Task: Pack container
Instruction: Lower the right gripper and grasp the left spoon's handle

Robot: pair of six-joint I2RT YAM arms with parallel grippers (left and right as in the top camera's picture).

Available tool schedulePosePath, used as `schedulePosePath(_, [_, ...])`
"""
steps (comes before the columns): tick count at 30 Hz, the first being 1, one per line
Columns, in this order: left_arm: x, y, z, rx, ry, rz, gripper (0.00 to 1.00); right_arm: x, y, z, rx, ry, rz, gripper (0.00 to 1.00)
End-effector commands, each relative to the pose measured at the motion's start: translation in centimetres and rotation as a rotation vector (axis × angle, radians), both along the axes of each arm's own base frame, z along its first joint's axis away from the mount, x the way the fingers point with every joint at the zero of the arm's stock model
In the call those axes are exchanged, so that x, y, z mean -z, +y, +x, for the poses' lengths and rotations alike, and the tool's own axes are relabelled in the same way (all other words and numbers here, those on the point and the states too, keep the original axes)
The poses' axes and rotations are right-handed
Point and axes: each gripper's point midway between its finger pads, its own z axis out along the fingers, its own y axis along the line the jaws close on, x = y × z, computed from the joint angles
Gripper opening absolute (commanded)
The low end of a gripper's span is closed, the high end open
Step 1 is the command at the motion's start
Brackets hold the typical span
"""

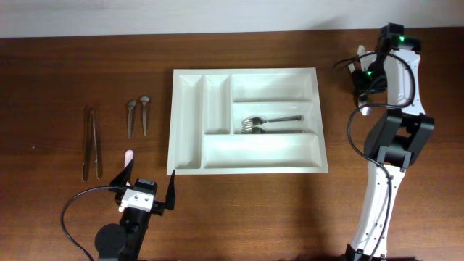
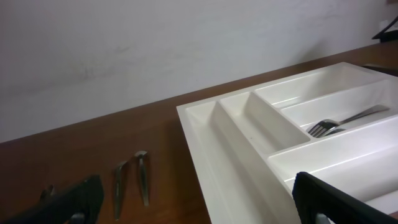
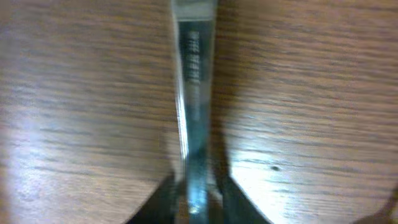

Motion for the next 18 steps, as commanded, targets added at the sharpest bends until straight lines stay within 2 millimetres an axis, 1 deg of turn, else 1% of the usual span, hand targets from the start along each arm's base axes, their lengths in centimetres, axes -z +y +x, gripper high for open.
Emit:
schedulePosePath(1, [0.12, -0.09, -0.04, 0.004, 0.002, -0.005, 0.99, 1.73, -0.41, -0.60, 0.011, 0.036, 0.004, 0.21])
schedulePosePath(3, [0.12, -0.09, -0.04, 0.004, 0.002, -0.005, 0.99, 1.73, -0.27, -0.54, 0.005, 0.035, 0.004, 0.20])
schedulePosePath(9, [0.12, -0.09, -0.04, 0.004, 0.002, -0.005, 0.99, 1.73, -0.18, -0.49, 0.003, 0.034, 0.003, 0.11])
schedulePosePath(14, [0.12, -0.09, -0.04, 0.004, 0.002, -0.005, 0.99, 1.73, 0.02, -0.44, 0.000, 0.034, 0.003, 0.09])
schedulePosePath(18, [0.12, -0.09, -0.04, 0.004, 0.002, -0.005, 0.99, 1.70, 0.57, -0.27, -0.010, 0.033, 0.003, 0.07])
